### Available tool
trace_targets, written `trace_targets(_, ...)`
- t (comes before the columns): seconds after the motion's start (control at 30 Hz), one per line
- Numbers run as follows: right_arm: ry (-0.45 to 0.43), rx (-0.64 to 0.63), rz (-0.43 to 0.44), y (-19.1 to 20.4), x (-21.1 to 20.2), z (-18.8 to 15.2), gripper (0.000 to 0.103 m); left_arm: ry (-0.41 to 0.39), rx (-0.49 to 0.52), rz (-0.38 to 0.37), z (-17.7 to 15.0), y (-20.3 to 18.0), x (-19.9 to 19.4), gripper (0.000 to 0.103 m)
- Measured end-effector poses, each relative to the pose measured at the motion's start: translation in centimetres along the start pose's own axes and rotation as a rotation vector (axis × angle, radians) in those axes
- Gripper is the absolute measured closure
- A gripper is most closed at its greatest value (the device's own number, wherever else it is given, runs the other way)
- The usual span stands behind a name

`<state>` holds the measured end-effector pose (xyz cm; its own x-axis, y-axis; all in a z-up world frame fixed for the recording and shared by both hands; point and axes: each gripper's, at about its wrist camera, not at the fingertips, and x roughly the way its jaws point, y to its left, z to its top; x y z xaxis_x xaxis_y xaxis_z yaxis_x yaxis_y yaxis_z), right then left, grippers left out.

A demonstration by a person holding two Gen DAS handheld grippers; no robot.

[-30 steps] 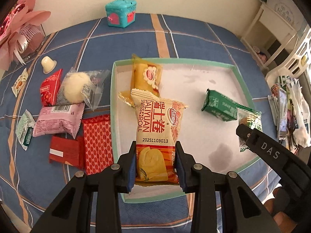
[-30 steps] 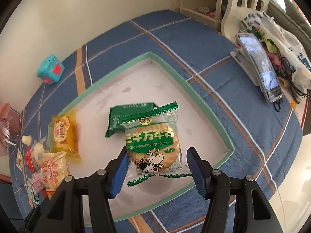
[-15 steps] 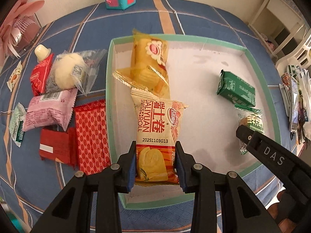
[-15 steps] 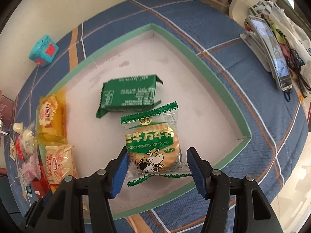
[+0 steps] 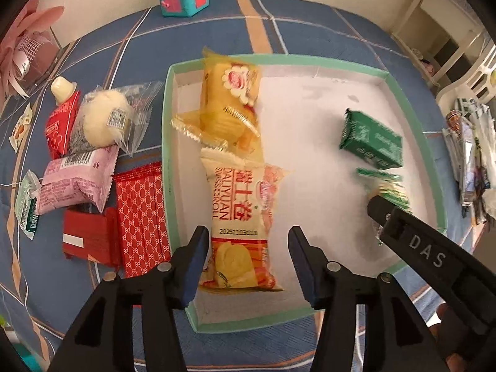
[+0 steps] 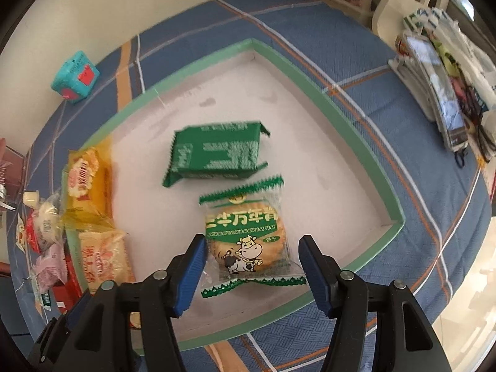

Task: Organize snacks
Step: 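Open both grippers to release the snacks and withdraw from the tray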

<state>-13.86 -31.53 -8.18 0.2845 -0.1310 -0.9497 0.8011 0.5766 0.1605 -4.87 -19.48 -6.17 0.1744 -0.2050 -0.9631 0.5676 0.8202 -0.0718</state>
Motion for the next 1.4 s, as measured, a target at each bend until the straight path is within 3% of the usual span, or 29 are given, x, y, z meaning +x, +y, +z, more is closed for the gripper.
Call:
trace_targets(0.17,-0.074,-0.009,-0.002,0.3,-2.1,0.1,0.031,-0.054,0.008,-0.019,0.4,0.2,-2.4,0.033)
trace_targets(0.3,-0.121,-0.007,0.003,0.6,-3.6,0.6,0.030,-0.069,-0.020,-0.012,0.7,1.1,-3.6,0.032)
trace_targets(0.63,-0.098,-0.039,0.011,1.1,-3.5,-0.2,0.030,-0.056,-0.260,0.068,0.2,8.1,-4.0,0.032)
trace_targets(0.9,-0.113,-0.182,0.023,5.2,-4.0,-1.8,0.030,-0.084,-0.413,0.102,0.0,13.3,-5.1,0.032)
trace_targets(1.2,-0.126,-0.251,0.027,7.2,-4.4,-2.7,0.030,-0.091,-0.445,0.104,-0.2,15.0,-5.7,0.031)
trace_targets(1.3,-0.123,-0.247,0.025,7.1,-4.3,-2.7,0.030,-0.092,-0.442,0.100,-0.2,14.8,-5.7,0.026)
trace_targets(1.4,-0.123,-0.250,0.030,7.1,-4.2,-2.6,0.024,-0.102,-0.432,0.091,-0.1,14.8,-5.8,0.022)
